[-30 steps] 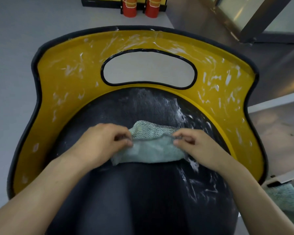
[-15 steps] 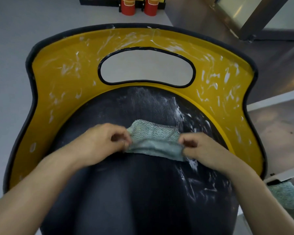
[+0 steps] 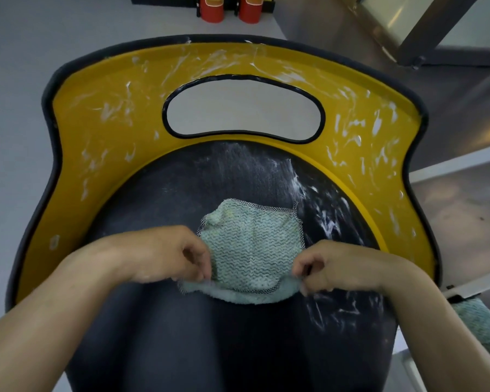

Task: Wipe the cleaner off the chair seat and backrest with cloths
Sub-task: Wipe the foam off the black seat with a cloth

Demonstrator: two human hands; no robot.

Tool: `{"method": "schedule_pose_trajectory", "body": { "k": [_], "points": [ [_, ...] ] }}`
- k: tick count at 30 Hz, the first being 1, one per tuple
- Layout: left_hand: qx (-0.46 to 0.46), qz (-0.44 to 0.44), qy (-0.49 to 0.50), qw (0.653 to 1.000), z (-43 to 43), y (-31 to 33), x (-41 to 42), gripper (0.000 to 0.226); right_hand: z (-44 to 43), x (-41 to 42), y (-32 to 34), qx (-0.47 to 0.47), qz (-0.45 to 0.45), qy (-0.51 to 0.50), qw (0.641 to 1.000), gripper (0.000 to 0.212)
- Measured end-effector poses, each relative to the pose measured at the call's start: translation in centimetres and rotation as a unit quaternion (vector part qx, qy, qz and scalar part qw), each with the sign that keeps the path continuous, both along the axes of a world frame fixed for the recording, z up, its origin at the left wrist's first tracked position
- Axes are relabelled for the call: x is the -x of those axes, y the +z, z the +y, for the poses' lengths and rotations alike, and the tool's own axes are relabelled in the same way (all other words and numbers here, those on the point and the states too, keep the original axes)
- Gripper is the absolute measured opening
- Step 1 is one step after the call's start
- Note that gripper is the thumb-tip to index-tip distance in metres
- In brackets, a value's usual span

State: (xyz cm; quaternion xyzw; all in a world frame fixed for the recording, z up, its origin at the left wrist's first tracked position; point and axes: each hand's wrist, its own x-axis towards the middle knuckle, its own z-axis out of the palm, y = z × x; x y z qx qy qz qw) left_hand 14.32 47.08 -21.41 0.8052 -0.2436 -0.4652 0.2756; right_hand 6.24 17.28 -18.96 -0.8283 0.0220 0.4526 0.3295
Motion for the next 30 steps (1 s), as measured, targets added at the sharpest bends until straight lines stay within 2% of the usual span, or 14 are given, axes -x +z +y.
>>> {"method": "schedule_pose_trajectory", "body": {
  "k": [2, 4, 6, 8, 10, 13, 16, 17, 20, 23, 27, 30],
  "points": [
    [0.027, -0.142, 0.073, 0.987, -0.4, 0.1, -0.5, 0.014, -0.1, -0.5, 0.2, -0.032, -0.089, -0.076, 0.993, 0.01],
    [0.039, -0.284, 0.169, 0.943, -0.9, 0.2, -0.9, 0.013, -0.6, -1.3, -0.6, -0.021, -0.189, -0.188, 0.964, 0.009],
    [0.052, -0.328, 0.219, 0.917, -1.2, -0.1, -0.9, 0.023, -0.9, -2.0, -1.8, 0.029, -0.25, -0.264, 0.931, 0.01],
    [0.045, -0.321, 0.219, 0.92, -1.3, -0.7, -0.6, 0.031, -0.9, -2.2, -2.9, 0.124, -0.296, -0.254, 0.912, 0.017],
    [0.03, -0.32, 0.194, 0.927, -1.5, -1.4, -0.2, 0.033, 0.0, -1.7, -3.1, 0.197, -0.346, -0.202, 0.895, 0.028],
    [-0.001, -0.326, 0.146, 0.934, -1.8, -2.2, 0.4, 0.035, 1.5, -0.8, -3.5, 0.186, -0.422, -0.117, 0.879, 0.036],
    [-0.048, -0.342, 0.095, 0.934, -2.1, -3.4, 1.2, 0.049, 2.6, 0.0, -5.5, 0.233, -0.334, 0.0, 0.913, 0.067],
    [-0.069, -0.351, 0.072, 0.931, -2.2, -3.9, 1.6, 0.056, 2.9, 0.3, -6.5, 0.257, -0.299, 0.023, 0.919, 0.071],
    [-0.134, -0.351, 0.024, 0.926, -2.5, -4.9, 3.1, 0.066, 3.0, 0.8, -7.5, 0.279, -0.274, 0.036, 0.92, 0.07],
    [-0.159, -0.341, 0.021, 0.926, -2.4, -4.6, 3.3, 0.065, 2.4, 0.5, -6.4, 0.237, -0.296, -0.004, 0.925, 0.066],
    [-0.148, -0.332, 0.034, 0.931, -2.2, -3.6, 2.8, 0.062, 1.0, 0.2, -5.8, 0.294, -0.408, -0.09, 0.86, 0.05],
    [-0.147, -0.339, 0.044, 0.928, -1.9, -3.5, 2.8, 0.061, 1.2, -0.2, -6.2, 0.292, -0.406, -0.111, 0.859, 0.035]
  ]
}}
